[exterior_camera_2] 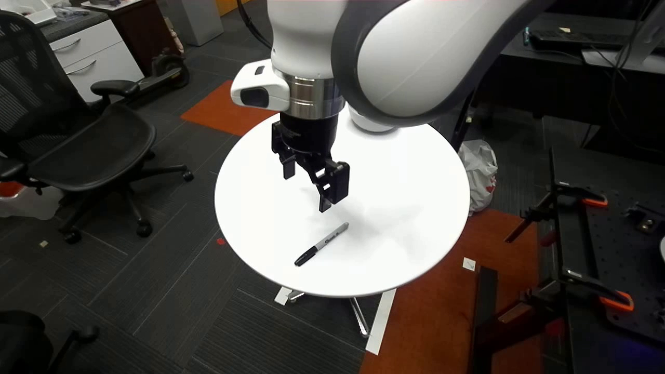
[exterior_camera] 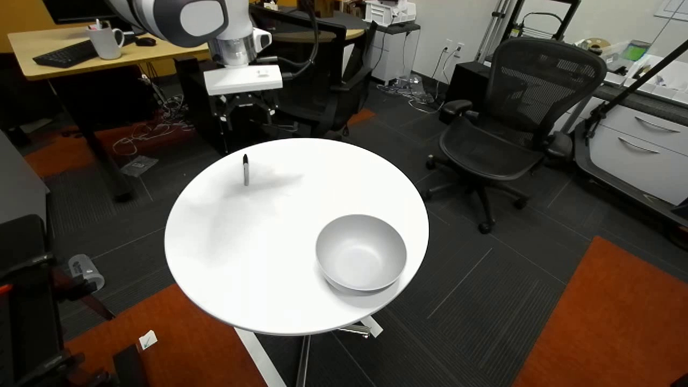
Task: Pick the marker and put it in the cup
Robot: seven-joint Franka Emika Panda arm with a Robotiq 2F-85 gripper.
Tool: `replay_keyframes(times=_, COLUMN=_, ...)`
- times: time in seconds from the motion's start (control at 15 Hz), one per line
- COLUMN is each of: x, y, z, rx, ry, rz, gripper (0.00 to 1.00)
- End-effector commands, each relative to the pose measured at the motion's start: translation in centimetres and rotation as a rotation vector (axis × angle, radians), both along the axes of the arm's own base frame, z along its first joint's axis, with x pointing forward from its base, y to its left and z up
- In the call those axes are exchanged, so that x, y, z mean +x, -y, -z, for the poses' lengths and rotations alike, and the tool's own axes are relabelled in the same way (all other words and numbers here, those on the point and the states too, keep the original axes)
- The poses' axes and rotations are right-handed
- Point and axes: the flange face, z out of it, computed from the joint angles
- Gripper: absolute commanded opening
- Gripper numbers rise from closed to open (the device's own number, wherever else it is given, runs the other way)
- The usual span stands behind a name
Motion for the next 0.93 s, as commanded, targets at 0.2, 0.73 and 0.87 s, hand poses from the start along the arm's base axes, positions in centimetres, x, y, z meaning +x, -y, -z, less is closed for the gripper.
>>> replay_keyframes(times=0.2, x=-1.2, y=-0.8, z=3.5, rx=0.016, ry=-0.029, rz=0.017, gripper=1.00)
replay_keyframes(times=0.73, x=-2.4, y=-1.8, z=8.4, rx=0.000, ry=-0.061, rz=0.033, gripper=1.00)
replay_keyframes(times=0.87, x=-2.5, y=-1.9, z=9.5, rx=-0.005, ry=-0.041, rz=0.044, gripper=1.00)
